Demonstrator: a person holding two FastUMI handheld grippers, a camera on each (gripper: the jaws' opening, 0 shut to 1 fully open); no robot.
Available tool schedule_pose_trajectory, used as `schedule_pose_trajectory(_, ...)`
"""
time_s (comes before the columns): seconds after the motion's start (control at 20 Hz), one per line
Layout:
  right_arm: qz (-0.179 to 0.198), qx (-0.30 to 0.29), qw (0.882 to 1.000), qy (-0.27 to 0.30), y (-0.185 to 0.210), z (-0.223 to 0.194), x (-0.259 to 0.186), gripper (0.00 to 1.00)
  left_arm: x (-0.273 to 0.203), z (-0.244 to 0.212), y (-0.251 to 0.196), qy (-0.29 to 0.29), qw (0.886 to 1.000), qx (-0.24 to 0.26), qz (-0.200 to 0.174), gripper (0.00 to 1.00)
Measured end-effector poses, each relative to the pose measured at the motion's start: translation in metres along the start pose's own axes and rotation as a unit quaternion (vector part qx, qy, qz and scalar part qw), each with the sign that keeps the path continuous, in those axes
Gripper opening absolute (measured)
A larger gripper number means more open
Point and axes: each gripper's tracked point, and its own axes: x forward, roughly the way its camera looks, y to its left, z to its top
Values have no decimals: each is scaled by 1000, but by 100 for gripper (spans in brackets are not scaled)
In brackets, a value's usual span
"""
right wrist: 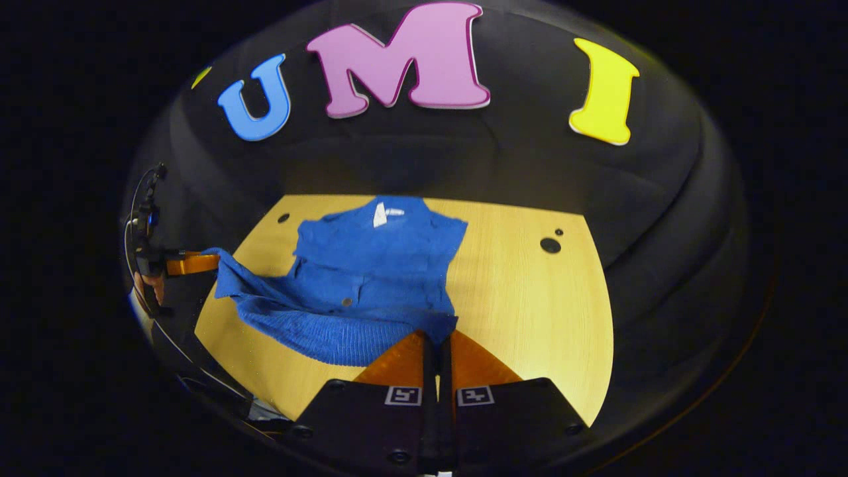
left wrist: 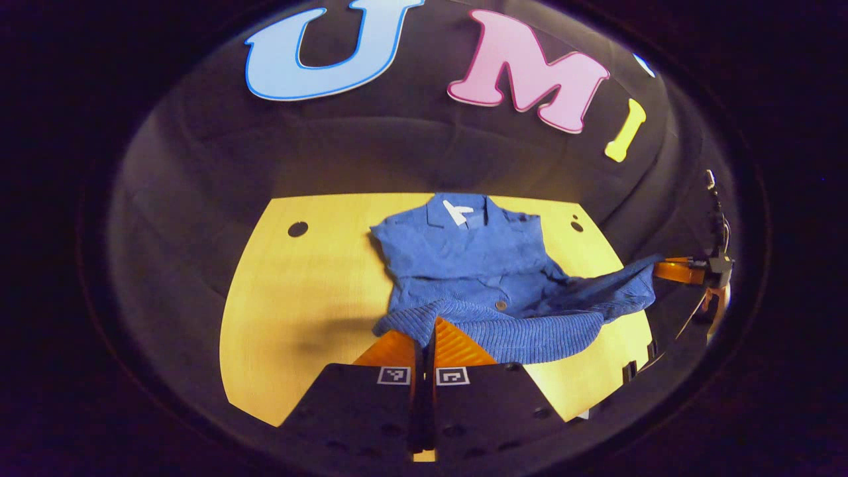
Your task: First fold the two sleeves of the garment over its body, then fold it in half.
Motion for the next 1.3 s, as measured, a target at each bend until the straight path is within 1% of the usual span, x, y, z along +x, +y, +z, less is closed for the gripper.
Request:
schedule_pose_trajectory(0.15, -4, 13, 998, -58, -7, 70, 37, 5, 22, 66, 9, -45, 998, -27, 18, 0)
schedule_pose_trajectory(0.25, -18, 5, 995, -101, -14, 114, 73, 4, 48, 110, 20, -76, 996, -28, 48, 0)
schedule_pose_trajectory(0.35, -36, -2, 992, -120, -25, 143, 125, 4, 88, 156, 33, -121, 989, -31, 78, 0)
schedule_pose_trajectory(0.4, -42, -3, 992, -122, -30, 149, 156, 4, 110, 168, 41, -123, 987, -35, 95, 0)
schedule_pose_trajectory(0.45, -45, -6, 992, -117, -34, 150, 190, 4, 135, 171, 47, -112, 987, -32, 107, 0)
schedule_pose_trajectory(0.5, -48, -14, 993, -111, -39, 148, 220, 4, 158, 163, 54, -87, 989, -22, 119, 0)
schedule_pose_trajectory(0.55, -52, -23, 994, -93, -45, 139, 248, 4, 184, 147, 59, -51, 991, -11, 124, 0)
schedule_pose_trajectory(0.6, -56, -22, 995, -79, -49, 133, 272, 4, 200, 136, 61, -22, 991, -8, 132, 0)
schedule_pose_trajectory(0.65, -53, -17, 997, -56, -49, 119, 297, 4, 211, 132, 62, -7, 989, -12, 145, 0)
schedule_pose_trajectory(0.75, -51, -3, 998, -28, -52, 94, 328, 5, 227, 133, 65, -5, 987, -17, 158, 0)
schedule_pose_trajectory(0.8, -58, -6, 998, -26, -57, 88, 338, 5, 229, 138, 66, -7, 987, -10, 159, 0)
schedule_pose_trajectory(0.85, -66, -11, 997, -25, -62, 87, 343, 5, 233, 136, 73, -6, 985, 7, 171, 4)
schedule_pose_trajectory(0.9, -71, -7, 997, -25, -65, 86, 348, 5, 232, 139, 77, -4, 982, 27, 185, 21)
schedule_pose_trajectory(0.95, -75, -2, 997, -23, -70, 83, 356, 7, 238, 143, 84, 0, 978, 46, 203, 39)
schedule_pose_trajectory(1.0, -75, 8, 997, -22, -72, 83, 360, 36, 241, 145, 84, -5, 977, 53, 206, 56)
schedule_pose_trajectory(1.05, -76, 16, 997, -23, -74, 84, 361, 30, 246, 149, 78, -20, 979, 45, 196, 71)
schedule_pose_trajectory(1.1, -80, 20, 996, -24, -77, 84, 361, 38, 252, 154, 69, -36, 982, 32, 183, 74)
schedule_pose_trajectory(1.15, -82, 22, 996, -29, -81, 86, 363, 46, 254, 156, 65, -46, 982, 25, 180, 75)
schedule_pose_trajectory(1.3, -83, 5, 995, -60, -79, 101, 355, 100, 254, 156, 57, -45, 982, 37, 180, 79)
